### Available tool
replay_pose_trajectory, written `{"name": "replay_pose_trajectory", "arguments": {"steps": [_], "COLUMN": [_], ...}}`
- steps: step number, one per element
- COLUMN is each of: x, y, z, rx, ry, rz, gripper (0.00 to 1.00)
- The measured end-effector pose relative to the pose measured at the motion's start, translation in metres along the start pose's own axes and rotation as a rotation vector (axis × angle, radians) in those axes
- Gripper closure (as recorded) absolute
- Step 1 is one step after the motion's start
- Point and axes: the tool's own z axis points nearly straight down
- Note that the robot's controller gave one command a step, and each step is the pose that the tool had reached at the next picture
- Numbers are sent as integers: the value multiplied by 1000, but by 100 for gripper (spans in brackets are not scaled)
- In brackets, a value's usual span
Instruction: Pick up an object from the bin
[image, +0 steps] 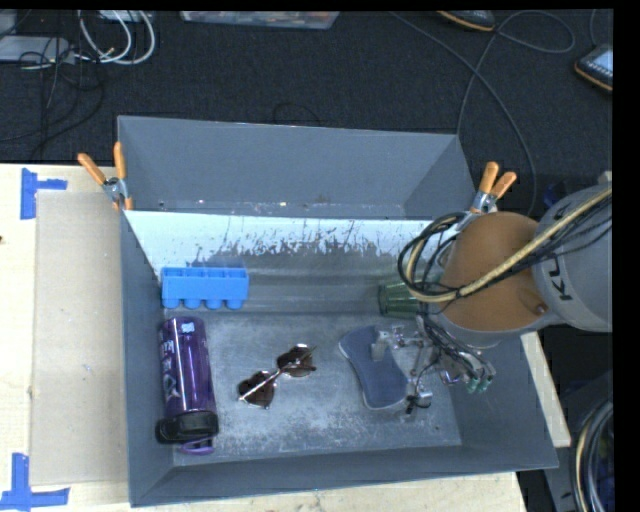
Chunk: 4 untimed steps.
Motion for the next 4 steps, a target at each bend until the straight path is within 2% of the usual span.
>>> {"name": "replay_pose_trajectory", "arguments": {"steps": [1, 2, 3, 4], "x": [18, 52, 52, 57], "y": [-6, -3, -3, -1], "z": [19, 29, 28, -6], "rx": [1, 1, 1, -4], "ry": [-3, -17, -17, 1], "rz": [274, 53, 51, 50], "gripper": [0, 100, 100, 100]}}
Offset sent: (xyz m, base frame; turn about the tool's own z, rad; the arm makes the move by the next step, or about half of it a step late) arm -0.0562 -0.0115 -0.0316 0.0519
